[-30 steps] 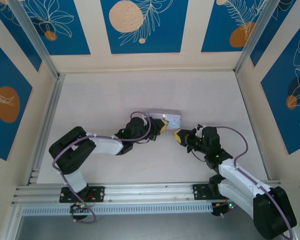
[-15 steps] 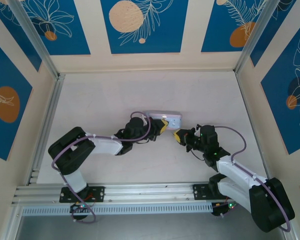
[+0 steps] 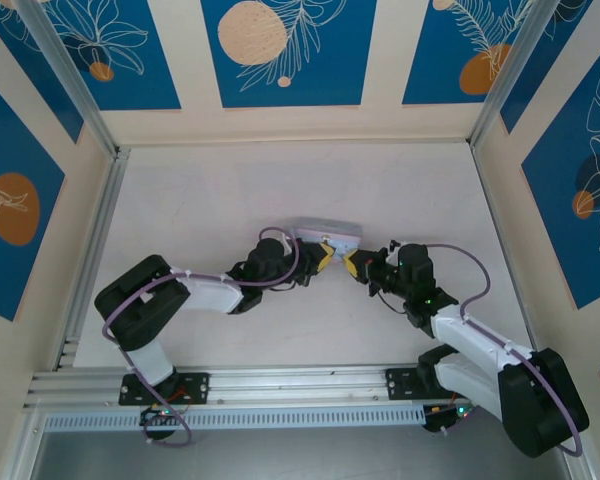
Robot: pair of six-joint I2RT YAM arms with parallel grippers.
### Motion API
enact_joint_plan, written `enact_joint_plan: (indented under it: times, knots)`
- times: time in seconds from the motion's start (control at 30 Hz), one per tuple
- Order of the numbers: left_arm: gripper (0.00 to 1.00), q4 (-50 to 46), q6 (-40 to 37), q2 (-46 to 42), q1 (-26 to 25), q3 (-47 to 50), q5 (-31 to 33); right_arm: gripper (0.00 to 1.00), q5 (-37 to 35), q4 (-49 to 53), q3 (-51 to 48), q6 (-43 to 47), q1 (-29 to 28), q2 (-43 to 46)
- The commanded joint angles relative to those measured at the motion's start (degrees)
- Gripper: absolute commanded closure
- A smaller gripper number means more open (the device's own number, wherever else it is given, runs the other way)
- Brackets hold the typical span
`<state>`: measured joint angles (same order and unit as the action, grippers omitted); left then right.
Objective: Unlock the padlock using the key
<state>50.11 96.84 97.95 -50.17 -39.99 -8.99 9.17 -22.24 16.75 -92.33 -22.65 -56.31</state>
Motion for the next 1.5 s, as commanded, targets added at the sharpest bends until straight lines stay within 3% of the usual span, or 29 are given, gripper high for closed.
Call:
enact_joint_plan:
  times: [0.0, 0.27, 0.9, 1.47]
  knots:
    - [1.0, 1.8, 0.6, -1.2, -0.5, 0.3, -0.6, 1.0, -1.2, -2.0, 2.2, -0.1, -0.8, -1.4]
    - [1.0, 2.0, 1.0, -1.2, -0.5, 0.4, -0.8, 1.0, -1.3, -4.5, 3.1, -0.4, -1.1, -4.4]
    - [1.0, 1.9, 1.1, -0.6, -0.5, 1.1, -0.9, 1.0, -2.3, -1.4, 1.9, -0.4, -0.8, -0.5]
    - [1.0, 2.1, 1.5, -0.1, -0.5, 0.5, -1.0, 1.0, -2.1, -2.4, 1.6, -0.6, -1.0, -2.1]
